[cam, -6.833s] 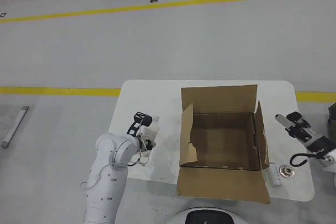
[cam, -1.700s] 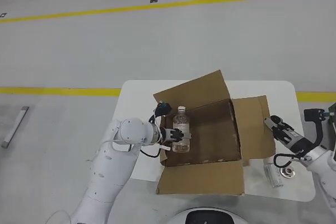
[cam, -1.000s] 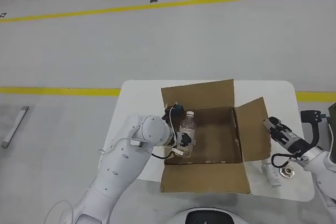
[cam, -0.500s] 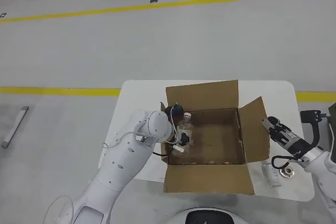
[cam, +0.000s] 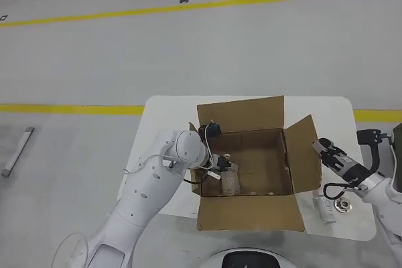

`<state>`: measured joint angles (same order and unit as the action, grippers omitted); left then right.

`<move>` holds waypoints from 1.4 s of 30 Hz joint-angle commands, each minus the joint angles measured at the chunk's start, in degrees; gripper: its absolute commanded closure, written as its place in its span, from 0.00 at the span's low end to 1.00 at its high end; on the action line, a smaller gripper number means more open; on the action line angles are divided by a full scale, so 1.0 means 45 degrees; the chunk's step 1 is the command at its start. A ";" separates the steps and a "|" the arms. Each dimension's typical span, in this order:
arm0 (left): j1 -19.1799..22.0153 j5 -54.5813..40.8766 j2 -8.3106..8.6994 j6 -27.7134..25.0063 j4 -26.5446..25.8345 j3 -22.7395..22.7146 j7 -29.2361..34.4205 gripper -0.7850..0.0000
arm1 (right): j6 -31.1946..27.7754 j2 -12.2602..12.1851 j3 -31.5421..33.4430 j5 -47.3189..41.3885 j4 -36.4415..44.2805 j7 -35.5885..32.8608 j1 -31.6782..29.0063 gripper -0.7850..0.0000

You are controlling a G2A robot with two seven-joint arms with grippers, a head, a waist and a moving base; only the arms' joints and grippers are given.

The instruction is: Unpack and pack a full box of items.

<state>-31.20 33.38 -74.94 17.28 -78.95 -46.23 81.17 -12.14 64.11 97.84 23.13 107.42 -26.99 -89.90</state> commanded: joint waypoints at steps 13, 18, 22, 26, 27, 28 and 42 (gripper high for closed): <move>-0.2547 0.1387 0.1072 -0.2280 -0.4569 -0.3780 -0.2579 0.00 | -0.1213 -0.0018 0.0209 0.0107 -0.0592 0.1181 0.0059 0.00; -0.4000 0.1879 0.1384 -0.1851 -0.6234 -0.5454 -0.3460 0.00 | -0.1511 -0.0053 0.0773 0.0758 -0.0367 0.1968 -0.0047 0.00; -0.4879 0.1887 0.1531 -0.1581 -0.6811 -0.6513 -0.4034 0.00 | -0.1656 -0.0113 0.1400 0.2130 -0.0019 0.2517 -0.0323 0.00; -0.5332 0.2016 0.1634 -0.1179 -0.6636 -0.7102 -0.3931 0.00 | -0.1682 -0.0185 0.1991 0.3894 0.0259 0.2807 -0.0664 0.51; -0.5393 0.1976 0.1647 -0.1130 -0.6558 -0.7156 -0.3878 0.00 | -0.1732 -0.0206 0.2102 0.4391 0.0317 0.2837 -0.0742 0.56; -0.5419 0.1929 0.1657 -0.1094 -0.6482 -0.7168 -0.3807 0.00 | -0.1759 -0.0233 0.2236 0.5041 0.0414 0.2867 -0.0823 0.67; -0.5428 0.1877 0.1658 -0.1061 -0.6435 -0.7166 -0.3795 0.00 | -0.1937 -0.0316 0.3059 0.8889 0.0981 0.3757 -0.2040 1.00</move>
<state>-55.62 41.83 -67.48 12.50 -107.91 -78.47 64.09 -21.42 62.59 111.93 64.76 111.84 -10.10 -99.08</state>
